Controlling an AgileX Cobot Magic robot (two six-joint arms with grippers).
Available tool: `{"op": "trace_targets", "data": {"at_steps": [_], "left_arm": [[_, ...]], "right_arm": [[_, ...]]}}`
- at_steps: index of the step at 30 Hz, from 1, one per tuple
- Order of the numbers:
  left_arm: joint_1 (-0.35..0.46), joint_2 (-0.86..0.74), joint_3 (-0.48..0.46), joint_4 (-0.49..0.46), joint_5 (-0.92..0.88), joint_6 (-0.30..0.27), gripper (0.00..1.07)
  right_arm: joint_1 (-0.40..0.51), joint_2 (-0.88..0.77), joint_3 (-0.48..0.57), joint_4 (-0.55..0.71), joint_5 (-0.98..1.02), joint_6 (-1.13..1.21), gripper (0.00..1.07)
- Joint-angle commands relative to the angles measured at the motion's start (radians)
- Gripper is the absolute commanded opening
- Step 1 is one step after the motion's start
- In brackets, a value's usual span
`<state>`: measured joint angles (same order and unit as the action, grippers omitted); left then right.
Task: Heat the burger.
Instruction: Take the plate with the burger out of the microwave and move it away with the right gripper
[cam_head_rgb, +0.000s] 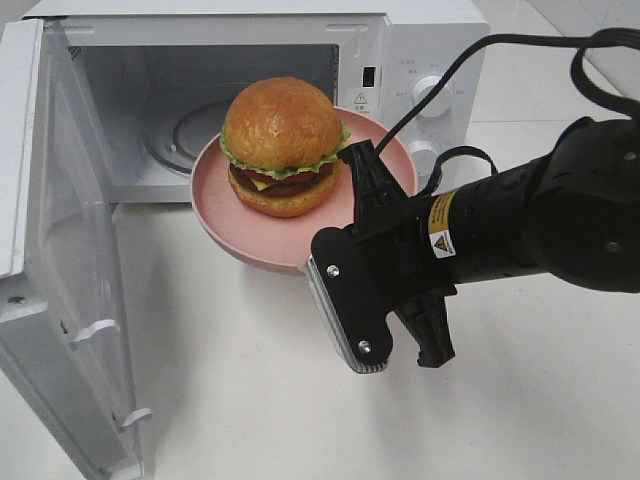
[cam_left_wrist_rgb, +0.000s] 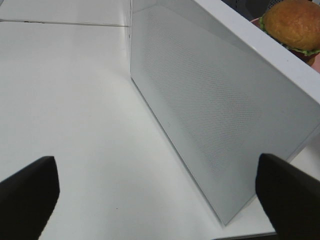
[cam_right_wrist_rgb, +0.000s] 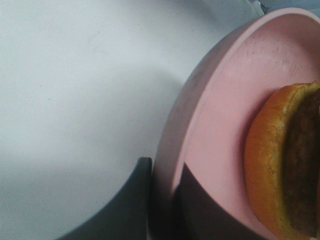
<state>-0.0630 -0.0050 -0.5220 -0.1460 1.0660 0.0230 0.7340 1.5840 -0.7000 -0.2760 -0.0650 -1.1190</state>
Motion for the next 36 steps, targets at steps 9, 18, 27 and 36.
{"op": "trace_targets", "data": {"at_steps": [9,18,27,36], "left_arm": [[0.003,-0.018,0.001,0.0,-0.005,-0.007,1.0],[0.003,-0.018,0.001,0.0,-0.005,-0.007,1.0],[0.003,-0.018,0.001,0.0,-0.005,-0.007,1.0],[0.003,-0.018,0.001,0.0,-0.005,-0.007,1.0]], "right_arm": [[0.002,-0.165,0.085,0.004,-0.041,0.018,0.0],[0.002,-0.304,0.151,0.004,0.05,0.038,0.0],[0.002,-0.419,0.189,0.004,0.164,0.039,0.0],[0.002,-0.555,0.216,0.001,0.317,0.047,0.0]]}}
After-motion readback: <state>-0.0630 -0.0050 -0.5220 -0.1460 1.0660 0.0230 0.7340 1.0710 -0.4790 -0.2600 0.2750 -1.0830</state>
